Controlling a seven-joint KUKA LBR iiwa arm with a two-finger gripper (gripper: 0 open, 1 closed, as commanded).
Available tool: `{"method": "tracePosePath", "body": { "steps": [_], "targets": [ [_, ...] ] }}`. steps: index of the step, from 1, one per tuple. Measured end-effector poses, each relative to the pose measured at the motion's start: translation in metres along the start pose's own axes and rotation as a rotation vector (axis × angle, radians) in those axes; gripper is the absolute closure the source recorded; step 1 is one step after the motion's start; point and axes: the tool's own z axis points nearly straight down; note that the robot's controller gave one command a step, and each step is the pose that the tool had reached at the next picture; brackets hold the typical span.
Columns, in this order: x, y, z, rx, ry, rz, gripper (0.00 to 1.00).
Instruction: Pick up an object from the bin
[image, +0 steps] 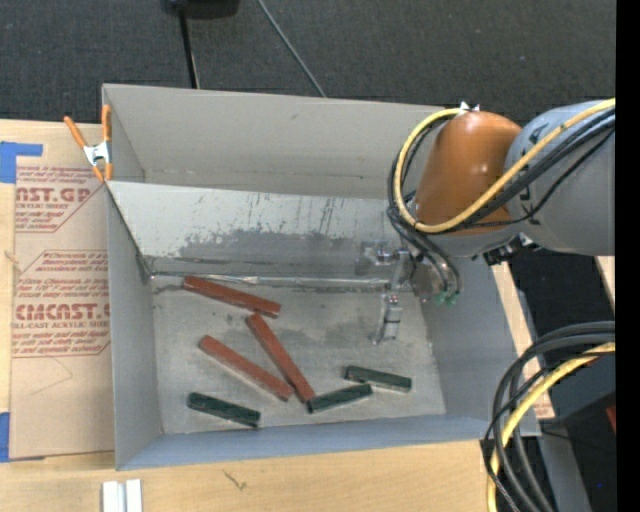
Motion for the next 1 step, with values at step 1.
{"method": "tracePosePath", "body": {
  "steps": [1],
  "targets": [
    [0.0447,0.007,0.052,-0.001,-0.004,0.016,0.0]
  ]
}}
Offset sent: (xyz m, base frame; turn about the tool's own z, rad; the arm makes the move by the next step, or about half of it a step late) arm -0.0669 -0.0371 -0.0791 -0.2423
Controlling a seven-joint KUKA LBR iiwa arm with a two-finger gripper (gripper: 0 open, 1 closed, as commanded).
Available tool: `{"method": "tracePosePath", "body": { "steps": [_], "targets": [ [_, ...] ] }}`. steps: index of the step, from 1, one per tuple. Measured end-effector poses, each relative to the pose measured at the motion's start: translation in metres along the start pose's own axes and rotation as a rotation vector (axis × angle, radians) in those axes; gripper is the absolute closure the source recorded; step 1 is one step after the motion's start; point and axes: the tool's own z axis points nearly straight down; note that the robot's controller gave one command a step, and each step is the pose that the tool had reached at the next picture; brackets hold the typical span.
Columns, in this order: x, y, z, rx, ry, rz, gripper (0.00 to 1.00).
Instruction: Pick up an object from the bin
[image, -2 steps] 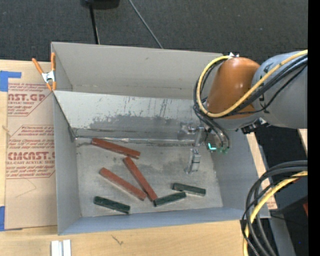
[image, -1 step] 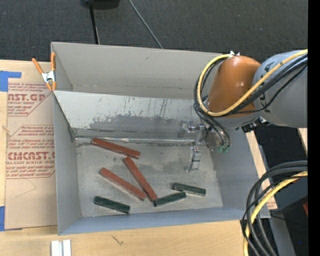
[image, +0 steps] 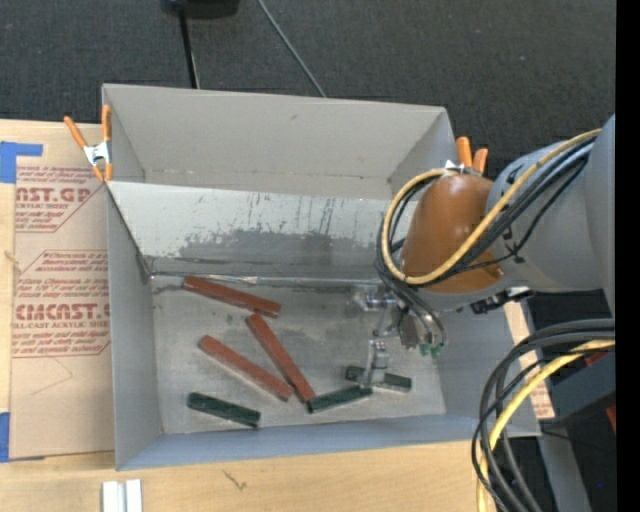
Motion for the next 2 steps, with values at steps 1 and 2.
{"method": "tracePosePath", "body": {
  "steps": [1,2],
  "targets": [
    [0.018,-0.023,0.022,-0.002,0.009,-0.172,0.0],
    [0.053,0.03,0.01,-0.002,0.006,-0.318,1.0]
  ]
}}
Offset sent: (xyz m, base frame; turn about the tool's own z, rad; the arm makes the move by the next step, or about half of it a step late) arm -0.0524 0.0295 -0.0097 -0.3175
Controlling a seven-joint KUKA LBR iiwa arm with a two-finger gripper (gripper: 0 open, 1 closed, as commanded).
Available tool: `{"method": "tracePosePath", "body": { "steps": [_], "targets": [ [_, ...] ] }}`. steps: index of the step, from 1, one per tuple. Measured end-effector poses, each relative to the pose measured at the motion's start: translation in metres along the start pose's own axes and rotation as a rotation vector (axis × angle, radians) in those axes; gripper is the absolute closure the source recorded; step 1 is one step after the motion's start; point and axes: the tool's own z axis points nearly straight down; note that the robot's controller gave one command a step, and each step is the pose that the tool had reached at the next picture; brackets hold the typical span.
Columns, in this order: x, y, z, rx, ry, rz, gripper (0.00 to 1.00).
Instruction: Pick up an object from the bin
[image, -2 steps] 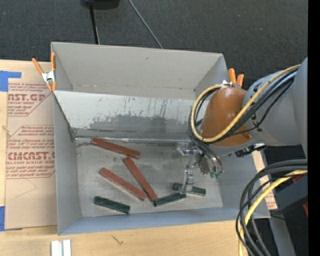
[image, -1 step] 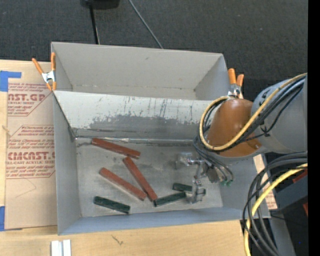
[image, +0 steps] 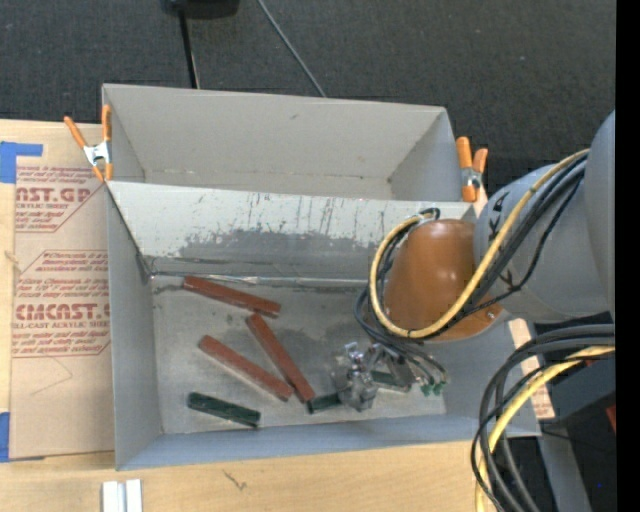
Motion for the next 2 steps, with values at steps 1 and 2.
{"method": "tracePosePath", "body": {
  "steps": [1,2],
  "targets": [
    [-0.0013,-0.0003,-0.0005,0.001,-0.005,0.001,0.0],
    [-0.0013,-0.0003,-0.0006,0.001,-0.005,0.0,0.0]
  ]
}}
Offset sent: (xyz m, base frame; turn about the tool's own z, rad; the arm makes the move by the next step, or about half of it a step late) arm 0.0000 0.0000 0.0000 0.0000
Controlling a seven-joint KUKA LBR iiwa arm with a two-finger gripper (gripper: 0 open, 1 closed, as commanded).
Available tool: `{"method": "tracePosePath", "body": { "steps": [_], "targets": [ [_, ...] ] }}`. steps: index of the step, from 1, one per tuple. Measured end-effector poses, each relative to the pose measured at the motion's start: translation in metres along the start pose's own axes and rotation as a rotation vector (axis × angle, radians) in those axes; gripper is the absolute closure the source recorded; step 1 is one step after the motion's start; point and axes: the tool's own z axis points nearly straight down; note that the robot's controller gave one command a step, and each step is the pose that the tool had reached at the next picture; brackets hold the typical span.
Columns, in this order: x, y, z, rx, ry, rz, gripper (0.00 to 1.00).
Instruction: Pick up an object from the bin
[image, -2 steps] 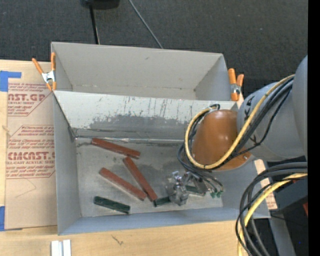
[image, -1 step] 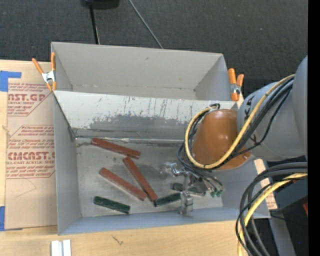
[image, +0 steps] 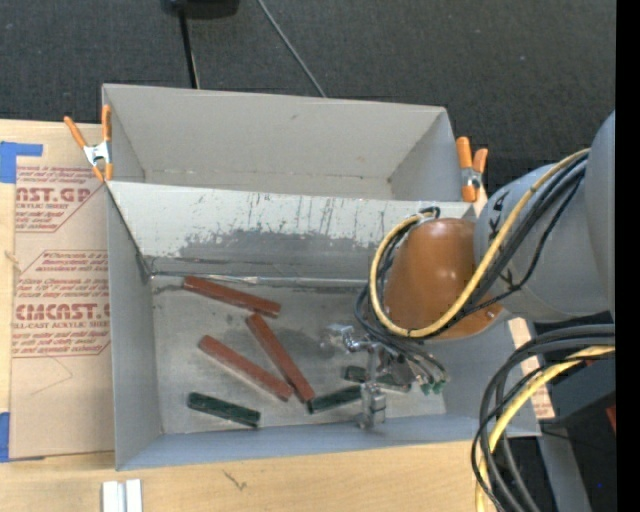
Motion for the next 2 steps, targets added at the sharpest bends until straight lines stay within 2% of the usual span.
{"method": "tracePosePath", "body": {
  "steps": [1,2],
  "targets": [
    [0.0028,0.007,0.018,-0.001,0.006,0.049,1.0],
    [0.0028,0.007,0.018,-0.001,0.006,0.049,1.0]
  ]
}}
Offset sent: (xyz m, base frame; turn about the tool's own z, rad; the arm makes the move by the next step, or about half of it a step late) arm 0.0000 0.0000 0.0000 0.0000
